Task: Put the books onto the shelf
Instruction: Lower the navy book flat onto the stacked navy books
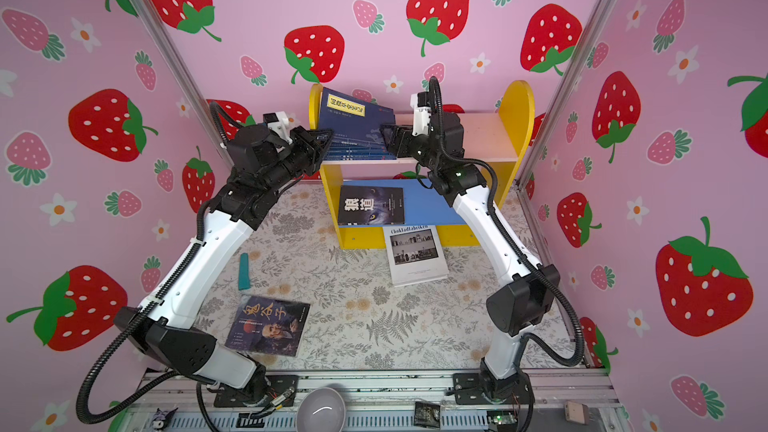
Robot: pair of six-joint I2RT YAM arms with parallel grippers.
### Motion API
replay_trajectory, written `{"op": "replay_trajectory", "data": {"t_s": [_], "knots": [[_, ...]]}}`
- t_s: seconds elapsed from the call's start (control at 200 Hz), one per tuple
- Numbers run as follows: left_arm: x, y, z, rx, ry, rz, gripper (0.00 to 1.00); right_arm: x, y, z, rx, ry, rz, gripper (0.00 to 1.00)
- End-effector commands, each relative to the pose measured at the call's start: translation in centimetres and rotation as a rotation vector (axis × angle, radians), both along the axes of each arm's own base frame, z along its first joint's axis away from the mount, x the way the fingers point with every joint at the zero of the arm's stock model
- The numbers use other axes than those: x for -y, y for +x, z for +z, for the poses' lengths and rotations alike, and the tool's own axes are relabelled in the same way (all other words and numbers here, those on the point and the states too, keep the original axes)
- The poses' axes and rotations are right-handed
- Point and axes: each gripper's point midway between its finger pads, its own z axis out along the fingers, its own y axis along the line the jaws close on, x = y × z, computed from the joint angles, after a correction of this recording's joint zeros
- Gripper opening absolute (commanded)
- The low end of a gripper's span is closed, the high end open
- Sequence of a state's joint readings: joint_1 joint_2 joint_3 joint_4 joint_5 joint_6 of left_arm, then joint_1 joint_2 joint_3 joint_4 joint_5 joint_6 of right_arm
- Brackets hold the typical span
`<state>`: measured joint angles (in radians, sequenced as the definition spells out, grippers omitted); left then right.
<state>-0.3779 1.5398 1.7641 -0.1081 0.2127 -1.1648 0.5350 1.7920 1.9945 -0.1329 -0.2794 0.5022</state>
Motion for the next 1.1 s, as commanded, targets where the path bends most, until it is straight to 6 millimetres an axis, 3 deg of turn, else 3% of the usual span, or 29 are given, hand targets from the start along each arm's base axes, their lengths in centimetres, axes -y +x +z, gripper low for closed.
{"op": "replay_trajectory", "data": {"t_s": [0.0,0.095,0.275,0.545,0.73,1.09], "knots": [[-0.3,-0.3,2.6,0.082,-0.048,0.014,0.0,-1.1,-2.9,2.1,0.019,0.048,0.128,0.69],[-0.6,-0.4,2.7,0.086,-0.049,0.029,0.0,-1.7,-4.1,1.7,-0.012,0.081,0.204,0.7],[-0.8,-0.4,2.6,0.088,-0.047,0.04,0.0,-1.2,-5.4,1.8,-0.011,0.097,0.197,0.71],[-0.7,-0.1,1.5,0.06,-0.047,0.034,0.0,-0.6,-3.3,1.8,0.008,0.05,0.095,0.72],[-0.5,-1.1,2.6,0.083,-0.07,-0.001,0.0,-0.7,-1.7,2.4,0.044,0.016,0.051,0.75],[-0.3,-2.4,1.7,0.052,-0.09,-0.042,0.0,0.8,-4.2,4.6,0.171,-0.024,0.068,0.85]]}}
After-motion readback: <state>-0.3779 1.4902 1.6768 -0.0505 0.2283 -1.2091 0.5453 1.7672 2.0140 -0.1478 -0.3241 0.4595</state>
